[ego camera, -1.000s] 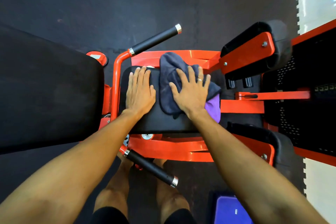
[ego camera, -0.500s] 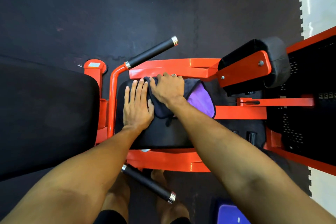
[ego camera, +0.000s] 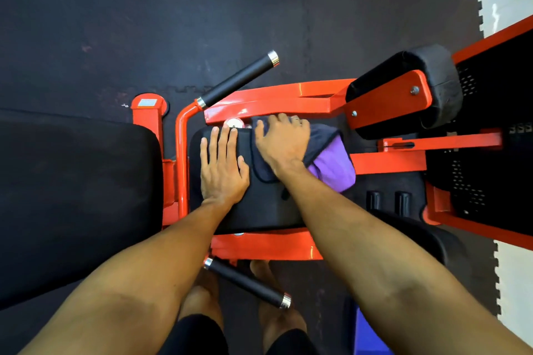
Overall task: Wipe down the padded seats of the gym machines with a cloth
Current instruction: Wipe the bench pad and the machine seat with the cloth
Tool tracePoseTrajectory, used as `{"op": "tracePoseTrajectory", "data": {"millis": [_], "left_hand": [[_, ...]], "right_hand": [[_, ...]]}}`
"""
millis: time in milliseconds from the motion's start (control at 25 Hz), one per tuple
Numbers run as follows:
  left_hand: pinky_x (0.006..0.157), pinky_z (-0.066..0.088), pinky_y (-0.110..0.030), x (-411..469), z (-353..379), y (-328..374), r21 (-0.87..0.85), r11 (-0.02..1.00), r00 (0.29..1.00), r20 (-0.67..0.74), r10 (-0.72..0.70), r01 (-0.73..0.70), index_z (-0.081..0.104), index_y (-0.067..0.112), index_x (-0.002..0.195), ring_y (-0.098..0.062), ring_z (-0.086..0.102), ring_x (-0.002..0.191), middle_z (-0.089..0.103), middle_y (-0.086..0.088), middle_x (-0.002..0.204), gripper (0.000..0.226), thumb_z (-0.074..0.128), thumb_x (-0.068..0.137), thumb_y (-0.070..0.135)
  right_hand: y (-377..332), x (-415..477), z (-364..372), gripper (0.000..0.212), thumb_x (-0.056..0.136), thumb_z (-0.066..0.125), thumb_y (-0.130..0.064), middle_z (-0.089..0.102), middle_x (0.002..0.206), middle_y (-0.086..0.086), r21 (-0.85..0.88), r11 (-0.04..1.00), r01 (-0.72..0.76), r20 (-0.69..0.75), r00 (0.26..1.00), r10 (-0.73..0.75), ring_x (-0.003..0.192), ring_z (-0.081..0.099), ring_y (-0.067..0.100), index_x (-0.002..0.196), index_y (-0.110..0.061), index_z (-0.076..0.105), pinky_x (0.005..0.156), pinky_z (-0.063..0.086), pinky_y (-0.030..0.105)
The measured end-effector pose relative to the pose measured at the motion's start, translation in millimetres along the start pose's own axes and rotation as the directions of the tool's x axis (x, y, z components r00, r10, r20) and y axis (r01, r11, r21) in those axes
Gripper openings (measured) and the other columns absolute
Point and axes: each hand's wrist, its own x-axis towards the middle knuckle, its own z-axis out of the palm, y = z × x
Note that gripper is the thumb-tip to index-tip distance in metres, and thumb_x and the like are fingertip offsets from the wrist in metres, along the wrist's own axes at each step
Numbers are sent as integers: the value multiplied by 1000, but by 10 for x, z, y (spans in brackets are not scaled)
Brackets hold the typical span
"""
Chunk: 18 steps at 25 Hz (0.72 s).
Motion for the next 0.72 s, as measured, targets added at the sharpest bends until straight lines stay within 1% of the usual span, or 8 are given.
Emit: {"op": "tracePoseTrajectory", "data": {"millis": [120,240,320,400,480,520,600,720], "left_hand": [[126,12,-51,5,12,-35,14,1000,999,33,2,-2,28,9,158,-27,18,155,25,-10,166,71,39,91,27],[126,12,-52,-13,0,-44,43,999,999,46,0,-2,28,8,158,-28,18,155,26,-11,165,69,38,93,28],[126,11,-52,-16,-10,-45,51,999,999,54,0,-3,28,7,158,-29,18,155,26,-12,165,68,37,94,29],[126,11,-53,-11,-15,-38,57,998,999,52,7,-10,26,6,158,-31,17,155,24,-13,166,68,36,95,29],[126,10,-54,-10,6,-53,63,997,998,47,31,-34,24,4,158,-33,17,154,23,-14,166,68,36,96,28],[125,11,-55,-16,16,-56,70,996,998,49,44,-47,23,4,158,-34,17,154,22,-15,166,68,35,96,28],[124,15,-57,-26,22,-63,85,993,996,58,71,-76,21,3,159,-35,18,154,21,-16,166,67,33,98,28],[124,13,-58,-9,18,-118,88,990,993,62,103,-108,20,3,159,-36,15,155,20,-17,166,67,34,99,30]], "right_hand": [[-201,-55,51,42,95,47,-47,73,94,6,18,988,155,-29,988,-154,90,64,31,95,-17,76,83,40,44],[377,-142,52,44,97,45,-53,68,101,8,-65,980,188,-29,981,-190,96,61,34,104,-18,71,80,41,45],[796,-223,-11,45,98,44,-54,66,105,9,-123,991,45,-63,997,-53,100,60,36,107,-18,69,80,43,46],[824,-256,0,43,97,45,-51,66,106,10,-87,986,-143,-145,981,129,104,60,38,105,-16,69,84,44,48],[480,-230,79,40,96,48,-45,67,113,12,2,961,-278,-209,939,272,117,57,38,106,-14,72,102,40,52],[251,-267,129,41,96,48,-43,66,122,13,44,960,-277,-205,938,280,127,52,38,113,-14,71,111,32,54],[-91,-522,254,50,97,48,-42,57,144,15,71,988,-136,-160,976,146,142,41,37,134,-14,63,121,19,56],[156,-991,368,54,99,51,-45,41,160,11,43,983,178,-192,967,-166,150,32,33,148,-22,52,124,17,53]]}}
